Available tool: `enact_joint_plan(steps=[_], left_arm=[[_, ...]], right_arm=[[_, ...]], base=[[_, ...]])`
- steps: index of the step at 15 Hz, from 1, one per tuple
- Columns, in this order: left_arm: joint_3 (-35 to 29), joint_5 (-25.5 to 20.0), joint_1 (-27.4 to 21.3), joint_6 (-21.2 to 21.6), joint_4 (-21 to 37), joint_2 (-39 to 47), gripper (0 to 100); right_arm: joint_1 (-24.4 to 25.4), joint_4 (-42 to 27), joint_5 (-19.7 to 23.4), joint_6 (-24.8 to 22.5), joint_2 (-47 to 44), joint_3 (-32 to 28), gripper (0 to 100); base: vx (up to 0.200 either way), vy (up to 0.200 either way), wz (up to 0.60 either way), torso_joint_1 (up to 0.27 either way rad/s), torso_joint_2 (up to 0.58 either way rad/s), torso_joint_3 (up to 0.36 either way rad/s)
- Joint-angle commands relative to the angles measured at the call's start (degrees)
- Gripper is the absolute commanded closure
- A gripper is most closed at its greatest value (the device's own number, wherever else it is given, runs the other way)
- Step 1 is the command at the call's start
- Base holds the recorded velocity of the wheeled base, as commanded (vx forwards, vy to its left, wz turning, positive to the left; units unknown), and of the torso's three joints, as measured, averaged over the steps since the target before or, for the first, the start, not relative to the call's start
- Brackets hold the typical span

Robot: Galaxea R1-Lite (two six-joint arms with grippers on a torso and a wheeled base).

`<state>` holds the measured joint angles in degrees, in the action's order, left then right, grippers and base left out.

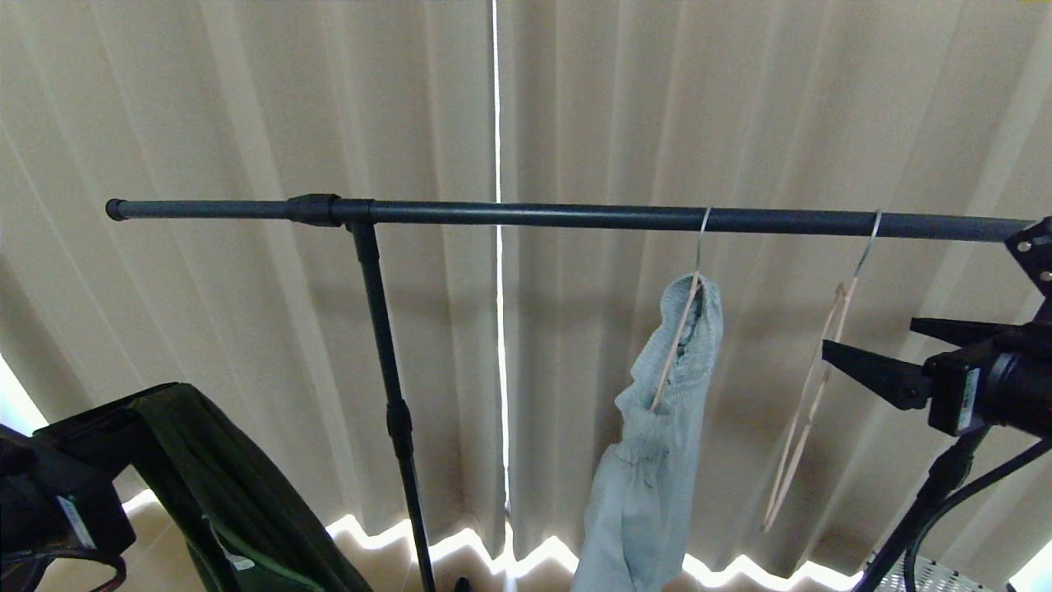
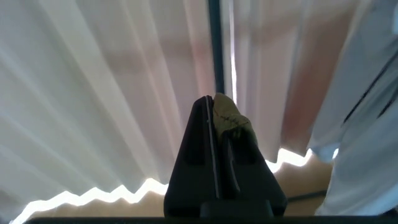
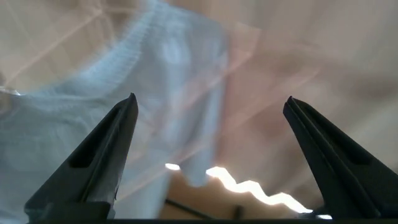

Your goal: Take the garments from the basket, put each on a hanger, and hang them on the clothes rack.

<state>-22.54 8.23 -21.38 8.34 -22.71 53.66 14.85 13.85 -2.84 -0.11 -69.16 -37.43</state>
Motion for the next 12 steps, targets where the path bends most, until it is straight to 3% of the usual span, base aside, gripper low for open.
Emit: enact_joint_plan(steps=[1,8,12], left_arm=[[0.1,0.0,0.0,0.0,-0.1,2.1,100],[0.2,0.0,0.0,0.0,-0.1,2.1,100],[0.2,0.0,0.0,0.0,-0.1,2.1,100]], right_arm=[[1.8,0.3,-2.4,0.1,-5.8,-0.7,0],[4.0,-1.3,-10.8,1.3,-9.3,0.6,0],[3.5,-2.6,-12.4,2.9,-8.2,1.8,0]], base=[[0.0,0.0,0.0,0.0,0.0,0.0],[0.0,0.0,0.0,0.0,0.0,0.0],[0.0,0.0,0.0,0.0,0.0,0.0]])
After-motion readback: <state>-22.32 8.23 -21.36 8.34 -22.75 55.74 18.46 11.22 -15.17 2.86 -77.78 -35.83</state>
